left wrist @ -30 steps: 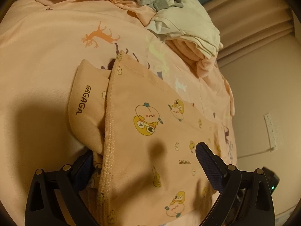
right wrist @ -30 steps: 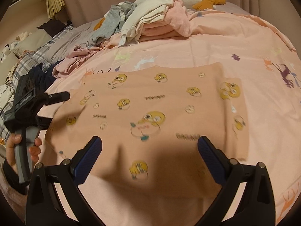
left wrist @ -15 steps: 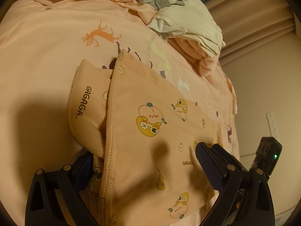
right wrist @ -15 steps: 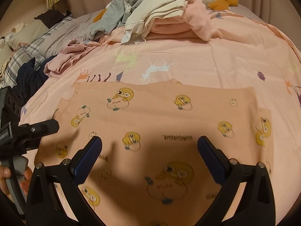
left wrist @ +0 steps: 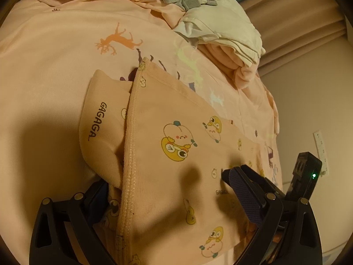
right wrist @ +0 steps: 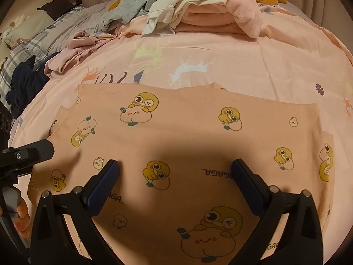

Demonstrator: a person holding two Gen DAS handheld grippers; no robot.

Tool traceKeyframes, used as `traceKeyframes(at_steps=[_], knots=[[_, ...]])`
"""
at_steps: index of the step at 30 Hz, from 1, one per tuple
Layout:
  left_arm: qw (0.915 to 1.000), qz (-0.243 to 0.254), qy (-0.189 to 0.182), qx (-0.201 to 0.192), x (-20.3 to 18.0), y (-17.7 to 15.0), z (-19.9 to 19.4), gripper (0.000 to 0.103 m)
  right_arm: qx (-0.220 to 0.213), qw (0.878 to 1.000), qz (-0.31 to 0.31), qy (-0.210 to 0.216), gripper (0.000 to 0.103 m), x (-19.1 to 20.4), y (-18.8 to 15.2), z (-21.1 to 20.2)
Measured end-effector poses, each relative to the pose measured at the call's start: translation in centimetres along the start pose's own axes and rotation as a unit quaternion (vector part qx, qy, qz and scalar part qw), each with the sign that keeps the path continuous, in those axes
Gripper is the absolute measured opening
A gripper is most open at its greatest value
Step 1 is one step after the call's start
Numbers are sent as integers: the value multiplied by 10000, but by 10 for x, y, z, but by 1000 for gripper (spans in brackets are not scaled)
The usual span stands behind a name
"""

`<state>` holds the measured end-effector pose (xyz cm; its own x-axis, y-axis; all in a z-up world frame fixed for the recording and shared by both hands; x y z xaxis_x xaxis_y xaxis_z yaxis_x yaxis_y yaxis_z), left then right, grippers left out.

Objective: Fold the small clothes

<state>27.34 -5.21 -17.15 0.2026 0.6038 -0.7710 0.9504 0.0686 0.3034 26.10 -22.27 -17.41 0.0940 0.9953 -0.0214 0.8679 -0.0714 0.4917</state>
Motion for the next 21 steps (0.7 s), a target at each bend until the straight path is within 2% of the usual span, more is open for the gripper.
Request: traceKeyframes(at_steps=[8,12,15,17,18,20,21], knots=[[10000,14,58,-15,1,1,0,98,11,10000,-34,-17,103,1,-1,1],[9996,70,260,-39,2,2,0,89,21,10000,-57,-25,103,1,-2,2],[9996,47,262,-54,3,3,-1,86,17,10000,-33,-3,103,1,-2,2],[9994,43,334,-69,5,3,-3,80,13,10000,-8,19,103,0,-2,2],[9992,48,383,-72,6,3,-4,74,13,10000,-2,24,103,0,-2,1],[9987,78,504,-69,9,3,-5,60,6,10000,23,44,103,0,-2,0],[9982,99,582,-65,11,4,-7,49,3,10000,33,50,102,0,-2,0]])
Point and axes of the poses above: each gripper's, at about its wrist camera, not at the fingertips, and z roughly the way its jaws point, x to its left, y to its top, the point moved 9 cm from there along z, roughly the way its jaws point, and after that the axes turned 10 degrees about -y, right-handed, at the moved point
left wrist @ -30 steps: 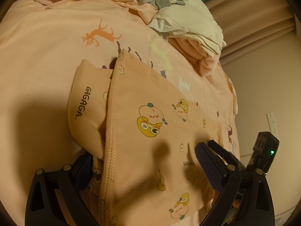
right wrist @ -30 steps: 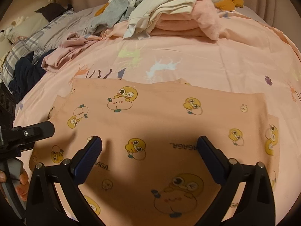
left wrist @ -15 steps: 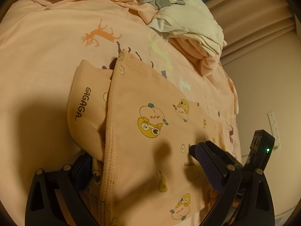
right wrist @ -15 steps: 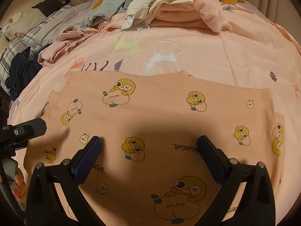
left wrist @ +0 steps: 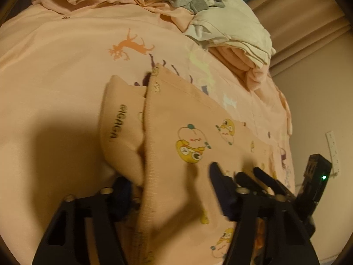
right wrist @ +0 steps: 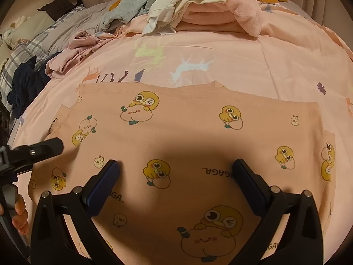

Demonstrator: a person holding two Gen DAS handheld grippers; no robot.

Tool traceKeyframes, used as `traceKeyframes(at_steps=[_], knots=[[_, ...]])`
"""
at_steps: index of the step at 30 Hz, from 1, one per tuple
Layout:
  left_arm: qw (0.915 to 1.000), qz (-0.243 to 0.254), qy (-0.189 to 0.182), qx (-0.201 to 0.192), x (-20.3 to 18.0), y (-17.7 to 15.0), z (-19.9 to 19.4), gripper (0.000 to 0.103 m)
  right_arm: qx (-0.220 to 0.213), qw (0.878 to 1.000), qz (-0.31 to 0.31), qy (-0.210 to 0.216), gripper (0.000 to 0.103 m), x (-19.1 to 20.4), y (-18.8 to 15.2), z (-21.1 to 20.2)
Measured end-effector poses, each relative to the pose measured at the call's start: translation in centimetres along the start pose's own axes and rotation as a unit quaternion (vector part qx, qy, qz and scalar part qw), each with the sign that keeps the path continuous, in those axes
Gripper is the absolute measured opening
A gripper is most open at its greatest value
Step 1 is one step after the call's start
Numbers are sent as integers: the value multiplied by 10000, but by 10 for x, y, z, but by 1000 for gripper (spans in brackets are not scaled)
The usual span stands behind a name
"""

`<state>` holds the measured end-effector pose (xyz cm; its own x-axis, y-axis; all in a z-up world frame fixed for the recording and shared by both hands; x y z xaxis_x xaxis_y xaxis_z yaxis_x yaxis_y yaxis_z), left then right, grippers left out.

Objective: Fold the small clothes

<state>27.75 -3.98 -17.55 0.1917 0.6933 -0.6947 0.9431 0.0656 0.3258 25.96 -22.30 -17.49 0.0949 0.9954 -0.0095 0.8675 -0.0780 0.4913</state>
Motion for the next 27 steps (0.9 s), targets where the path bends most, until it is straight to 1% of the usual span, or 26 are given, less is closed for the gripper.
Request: traceKeyframes(at_steps=[1,3,6,9,18,21,22,23,24,26,27], knots=[[10000,12,60,1,2,0,-1,38,-3,10000,11,17,102,0,0,0],[9999,-12,125,3,7,0,-2,31,-18,10000,36,46,102,-1,1,-2],[9999,-37,143,-24,11,0,-4,25,-60,9998,155,129,99,-4,1,-8],[9998,22,194,-67,9,0,-5,23,-95,9993,262,233,96,-6,2,-14],[9964,490,686,-105,-5,3,-5,21,-228,9984,279,445,89,-9,0,-32],[9946,589,845,-105,-7,3,-5,21,-250,9980,287,501,86,-9,-2,-35],[9940,619,893,-105,-8,3,-5,21,-250,9980,285,512,83,-9,-4,-36],[9936,638,924,-109,-8,3,-5,21,-258,9980,271,507,77,-9,-6,-37],[9931,663,961,-116,-9,2,-6,21,-264,9981,256,503,75,-9,-7,-37],[9918,741,1034,-130,-11,3,-6,21,-302,9981,172,504,65,-7,-11,-39],[9911,784,1064,-138,-12,3,-6,21,-318,9981,136,502,62,-7,-12,-40]])
Point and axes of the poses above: each gripper's, at about its wrist camera, not at the fingertips, and z roughly the way its jaws point, x to its left, y to its top, the point moved 9 cm from there along z, roughly the way its jaws point, and after that the axes turned 10 degrees about -y, right-handed, at the moved point
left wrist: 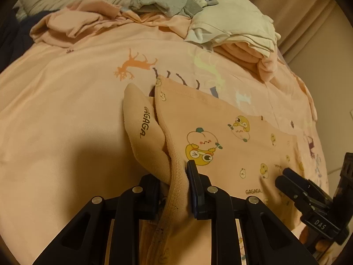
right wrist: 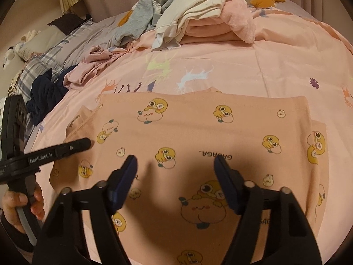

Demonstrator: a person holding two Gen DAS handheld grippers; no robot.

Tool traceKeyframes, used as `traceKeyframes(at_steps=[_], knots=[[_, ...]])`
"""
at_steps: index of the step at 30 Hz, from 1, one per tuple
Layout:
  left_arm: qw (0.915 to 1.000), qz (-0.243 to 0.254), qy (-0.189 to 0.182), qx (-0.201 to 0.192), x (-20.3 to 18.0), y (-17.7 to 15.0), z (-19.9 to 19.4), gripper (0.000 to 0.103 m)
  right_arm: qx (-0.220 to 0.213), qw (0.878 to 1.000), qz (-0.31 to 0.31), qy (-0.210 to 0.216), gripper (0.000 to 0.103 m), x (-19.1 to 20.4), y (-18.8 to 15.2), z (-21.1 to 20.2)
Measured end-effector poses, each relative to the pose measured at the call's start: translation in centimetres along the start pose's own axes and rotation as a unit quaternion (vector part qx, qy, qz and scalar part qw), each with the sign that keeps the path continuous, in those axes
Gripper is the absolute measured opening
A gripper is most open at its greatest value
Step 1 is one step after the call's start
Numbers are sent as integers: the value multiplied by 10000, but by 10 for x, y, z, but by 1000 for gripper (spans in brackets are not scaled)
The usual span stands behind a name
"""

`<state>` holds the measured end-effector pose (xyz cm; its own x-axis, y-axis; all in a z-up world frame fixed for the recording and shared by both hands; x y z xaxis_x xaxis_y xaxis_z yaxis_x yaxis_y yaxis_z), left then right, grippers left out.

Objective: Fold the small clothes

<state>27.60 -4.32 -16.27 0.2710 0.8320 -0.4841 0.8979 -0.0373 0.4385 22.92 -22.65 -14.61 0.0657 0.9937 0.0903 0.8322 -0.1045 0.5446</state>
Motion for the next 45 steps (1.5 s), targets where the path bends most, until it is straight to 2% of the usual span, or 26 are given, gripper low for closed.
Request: traceKeyframes(at_steps=[5,7,11,15,18,22,24,25,28,31,35,42,45], knots=[[9998,183,90,-45,-7,1,-1,21,-239,9995,-134,-145,38,-2,3,-7],[9997,235,91,-61,-11,3,-2,20,-286,9995,-95,-57,36,-2,4,-11],[9995,282,54,-89,-17,4,-3,18,-171,9996,-153,175,33,8,-9,-9],[9993,343,87,-71,-24,5,-2,18,163,9989,-434,41,33,18,-30,11],[9990,417,126,-59,-30,6,-3,18,180,9988,-450,7,33,19,-29,9],[9987,479,153,-68,-38,9,-5,18,46,9995,-187,263,33,19,-21,-8],[9986,498,157,-68,-43,9,-5,18,165,9992,-174,309,34,20,-27,-4],[9984,528,163,-66,-47,10,-5,18,360,9984,-261,335,34,24,-35,4],[9976,669,168,-57,-62,9,-5,14,294,9981,-402,362,34,25,-40,4],[9964,833,178,-32,-79,8,-5,14,257,9965,105,792,35,13,-35,-9],[9925,1209,163,-5,-113,5,-1,14,20,9908,826,1073,35,-21,-27,-26],[9807,1938,128,205,-178,-14,26,14,-44,9626,1995,1833,38,-69,-26,-40],[9754,2106,131,633,-191,-38,54,14,56,9426,2529,2178,44,-84,-32,-38]])
Point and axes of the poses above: each gripper's, at about its wrist camera, not at the fingertips, and z roughly the way its jaws point, x to its left, y to its top, the point moved 9 cm from there along z, roughly the way its jaws point, and after that the axes turned 10 degrees about -y, right-handed, at the moved point
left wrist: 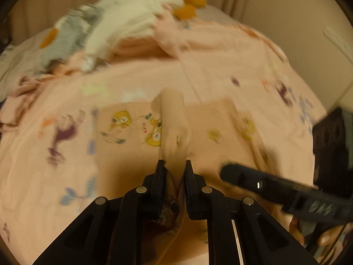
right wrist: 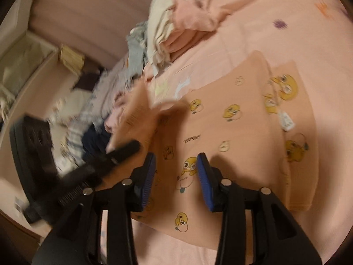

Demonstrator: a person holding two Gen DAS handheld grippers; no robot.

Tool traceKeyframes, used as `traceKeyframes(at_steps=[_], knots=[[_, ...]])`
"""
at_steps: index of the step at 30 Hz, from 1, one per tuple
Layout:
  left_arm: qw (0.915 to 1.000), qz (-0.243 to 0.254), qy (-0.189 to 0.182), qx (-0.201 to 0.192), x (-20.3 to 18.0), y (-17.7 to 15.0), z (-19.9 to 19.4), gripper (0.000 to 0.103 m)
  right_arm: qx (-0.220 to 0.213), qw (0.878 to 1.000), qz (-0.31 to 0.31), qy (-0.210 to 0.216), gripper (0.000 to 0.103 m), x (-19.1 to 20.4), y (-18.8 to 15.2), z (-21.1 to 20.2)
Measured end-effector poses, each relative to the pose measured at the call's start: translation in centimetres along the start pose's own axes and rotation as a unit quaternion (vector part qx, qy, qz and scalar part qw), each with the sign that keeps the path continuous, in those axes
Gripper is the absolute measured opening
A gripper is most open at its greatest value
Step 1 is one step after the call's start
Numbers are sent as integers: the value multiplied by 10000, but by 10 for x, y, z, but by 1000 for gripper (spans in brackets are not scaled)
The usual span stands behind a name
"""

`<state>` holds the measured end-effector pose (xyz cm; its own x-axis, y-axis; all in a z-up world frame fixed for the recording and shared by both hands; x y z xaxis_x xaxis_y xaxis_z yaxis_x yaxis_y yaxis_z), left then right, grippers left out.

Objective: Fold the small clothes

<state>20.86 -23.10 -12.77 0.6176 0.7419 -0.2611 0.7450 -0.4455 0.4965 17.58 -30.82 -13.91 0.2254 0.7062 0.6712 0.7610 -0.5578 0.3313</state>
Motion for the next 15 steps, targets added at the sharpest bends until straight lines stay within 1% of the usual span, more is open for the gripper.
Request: traceKeyframes(at_steps=[1,3,4,5,7,9,10,13,15], knots=[[9997,42,-100,234,-8,-8,12,14,26,9999,117,50,47,-3,-1,-3],[9981,148,-278,522,-22,-21,26,14,78,9995,278,103,48,-9,-2,-5],[9972,292,-298,621,-29,-27,29,14,112,9994,312,118,50,-10,-3,-6],[9968,386,-299,632,-32,-29,28,14,131,9993,326,128,52,-9,-3,-7],[9966,414,-387,598,-37,-32,20,14,169,9992,343,152,55,-7,-5,-8],[9970,270,-535,490,-35,-35,4,16,210,9990,347,162,58,-5,0,-7],[9974,167,-571,395,-28,-37,-5,16,236,9990,346,172,59,-3,-1,-6],[9983,-213,-528,113,2,-41,-33,17,355,9989,273,140,59,3,0,1],[9985,-373,-386,-44,23,-47,-49,17,403,9990,184,94,59,9,1,7]])
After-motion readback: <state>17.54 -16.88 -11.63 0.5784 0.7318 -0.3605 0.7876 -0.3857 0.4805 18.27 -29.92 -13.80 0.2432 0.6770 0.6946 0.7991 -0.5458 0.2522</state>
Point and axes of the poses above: each gripper's, at about its wrist camera, not at the fingertips, and z roughly the way its jaws point, x to its left, y to its top, the point moved 9 cm from there along z, roughly the way its jaws point, and after that the axes turned 10 degrees about -y, right-handed, at the moved point
